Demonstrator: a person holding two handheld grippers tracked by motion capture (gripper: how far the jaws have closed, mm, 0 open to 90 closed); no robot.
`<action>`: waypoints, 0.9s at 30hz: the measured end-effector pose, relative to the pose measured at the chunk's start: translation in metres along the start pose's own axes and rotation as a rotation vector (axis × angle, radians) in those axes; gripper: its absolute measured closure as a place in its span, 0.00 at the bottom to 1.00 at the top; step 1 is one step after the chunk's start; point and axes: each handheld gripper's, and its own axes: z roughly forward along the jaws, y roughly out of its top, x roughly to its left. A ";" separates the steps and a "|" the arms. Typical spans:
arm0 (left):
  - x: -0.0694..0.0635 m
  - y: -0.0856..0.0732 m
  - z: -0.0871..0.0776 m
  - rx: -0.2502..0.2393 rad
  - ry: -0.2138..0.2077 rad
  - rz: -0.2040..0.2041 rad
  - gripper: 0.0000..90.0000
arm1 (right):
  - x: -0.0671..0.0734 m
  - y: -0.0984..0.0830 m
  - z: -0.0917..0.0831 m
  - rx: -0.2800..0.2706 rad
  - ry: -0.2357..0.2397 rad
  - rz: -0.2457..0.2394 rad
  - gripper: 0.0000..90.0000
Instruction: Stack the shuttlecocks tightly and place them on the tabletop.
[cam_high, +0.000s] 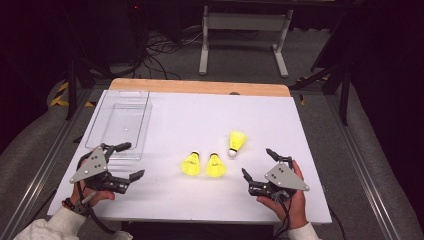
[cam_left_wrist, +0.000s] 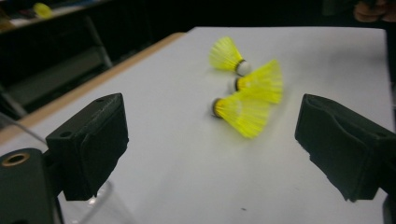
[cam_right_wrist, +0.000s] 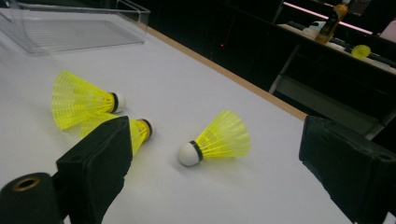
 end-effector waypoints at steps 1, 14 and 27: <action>0.000 -0.002 0.003 0.016 0.003 0.005 0.12 | 0.002 -0.001 0.001 0.003 0.010 -0.006 0.13; -0.003 -0.006 0.028 0.092 -0.093 0.003 0.14 | 0.003 -0.003 0.003 -0.047 -0.037 -0.018 0.16; -0.027 0.004 0.103 0.256 -0.123 0.060 0.20 | 0.004 -0.006 0.002 -0.013 -0.052 -0.042 0.17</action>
